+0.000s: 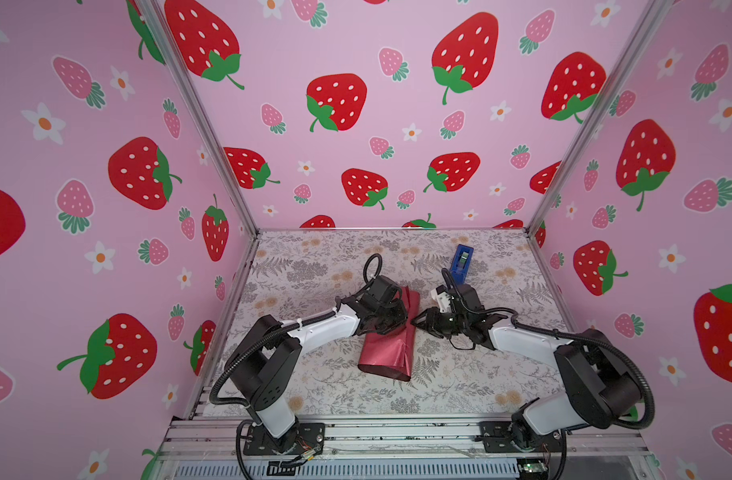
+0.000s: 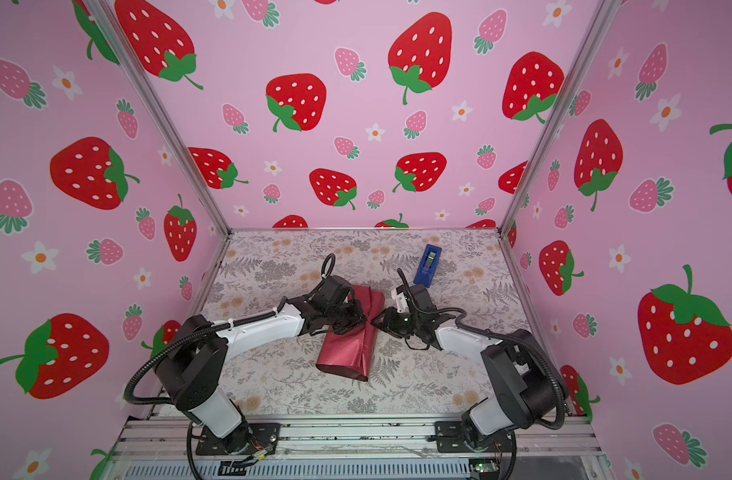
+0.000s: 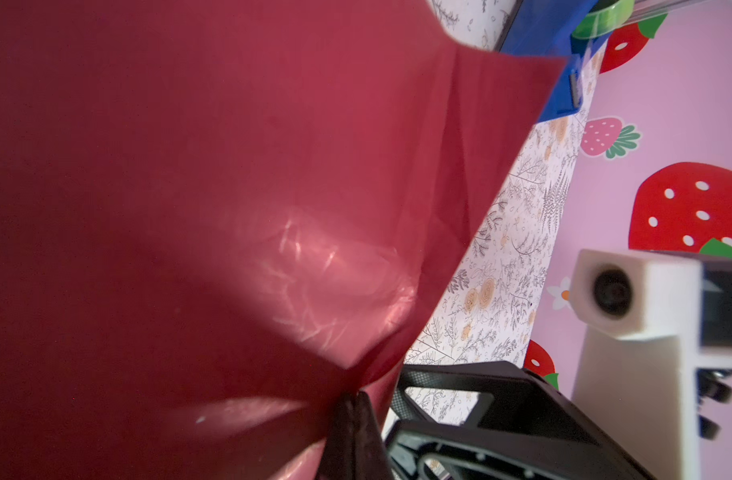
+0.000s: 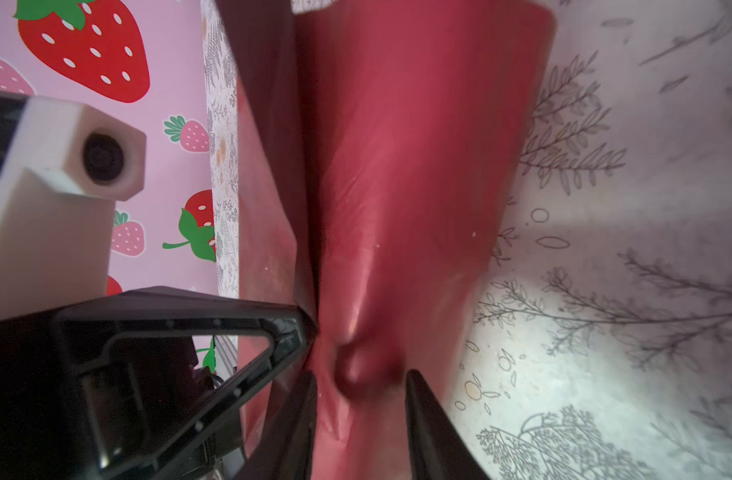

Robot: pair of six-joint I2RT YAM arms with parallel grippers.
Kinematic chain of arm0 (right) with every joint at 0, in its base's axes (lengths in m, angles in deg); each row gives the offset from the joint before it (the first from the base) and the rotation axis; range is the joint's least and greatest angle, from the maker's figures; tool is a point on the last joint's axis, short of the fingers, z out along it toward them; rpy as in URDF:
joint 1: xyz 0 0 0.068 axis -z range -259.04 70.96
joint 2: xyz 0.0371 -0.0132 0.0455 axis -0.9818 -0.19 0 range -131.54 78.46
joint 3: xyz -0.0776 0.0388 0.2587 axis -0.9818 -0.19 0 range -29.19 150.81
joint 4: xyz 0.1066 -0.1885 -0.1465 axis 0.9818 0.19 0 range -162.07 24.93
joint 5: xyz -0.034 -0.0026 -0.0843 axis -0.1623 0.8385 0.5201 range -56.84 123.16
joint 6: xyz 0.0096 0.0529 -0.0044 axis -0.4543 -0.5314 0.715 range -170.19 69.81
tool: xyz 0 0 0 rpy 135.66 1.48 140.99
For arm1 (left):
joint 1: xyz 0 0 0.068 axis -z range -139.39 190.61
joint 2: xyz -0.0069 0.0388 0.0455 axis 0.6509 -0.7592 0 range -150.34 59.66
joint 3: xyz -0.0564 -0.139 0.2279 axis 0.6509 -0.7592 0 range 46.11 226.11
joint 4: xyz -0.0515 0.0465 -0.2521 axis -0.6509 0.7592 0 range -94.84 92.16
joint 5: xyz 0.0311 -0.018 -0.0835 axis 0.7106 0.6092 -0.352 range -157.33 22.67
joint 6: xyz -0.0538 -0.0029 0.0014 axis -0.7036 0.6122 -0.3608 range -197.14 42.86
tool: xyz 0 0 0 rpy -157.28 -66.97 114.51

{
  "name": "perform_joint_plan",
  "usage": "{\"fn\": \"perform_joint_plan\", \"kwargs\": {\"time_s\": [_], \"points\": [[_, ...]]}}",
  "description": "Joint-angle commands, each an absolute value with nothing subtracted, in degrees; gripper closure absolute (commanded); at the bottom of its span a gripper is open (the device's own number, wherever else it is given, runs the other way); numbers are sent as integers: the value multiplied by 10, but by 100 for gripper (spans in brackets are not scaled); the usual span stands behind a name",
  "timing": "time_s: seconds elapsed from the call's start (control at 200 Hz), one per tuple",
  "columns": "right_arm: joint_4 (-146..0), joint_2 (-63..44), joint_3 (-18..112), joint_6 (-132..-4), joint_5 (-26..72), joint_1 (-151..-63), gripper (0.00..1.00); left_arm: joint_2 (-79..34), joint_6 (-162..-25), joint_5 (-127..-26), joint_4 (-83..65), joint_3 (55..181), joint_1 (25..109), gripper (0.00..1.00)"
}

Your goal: Wrap the gift box in paper

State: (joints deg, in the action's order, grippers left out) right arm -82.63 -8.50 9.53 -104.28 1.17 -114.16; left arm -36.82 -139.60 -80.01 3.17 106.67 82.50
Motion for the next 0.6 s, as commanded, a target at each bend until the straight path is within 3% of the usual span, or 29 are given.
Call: {"fn": "perform_joint_plan", "kwargs": {"time_s": [0.0,0.22,0.595], "points": [[-851,-103,83,-1046,-12,-1140,68,-359,-1387,-802,73,1070,826,100],[-847,-109,66,-1049,-3,-1138,77,-344,-1363,-812,108,1106,831,100],[-826,-94,65,-1045,11,-1138,78,-368,-1374,-843,104,1149,848,100]]}}
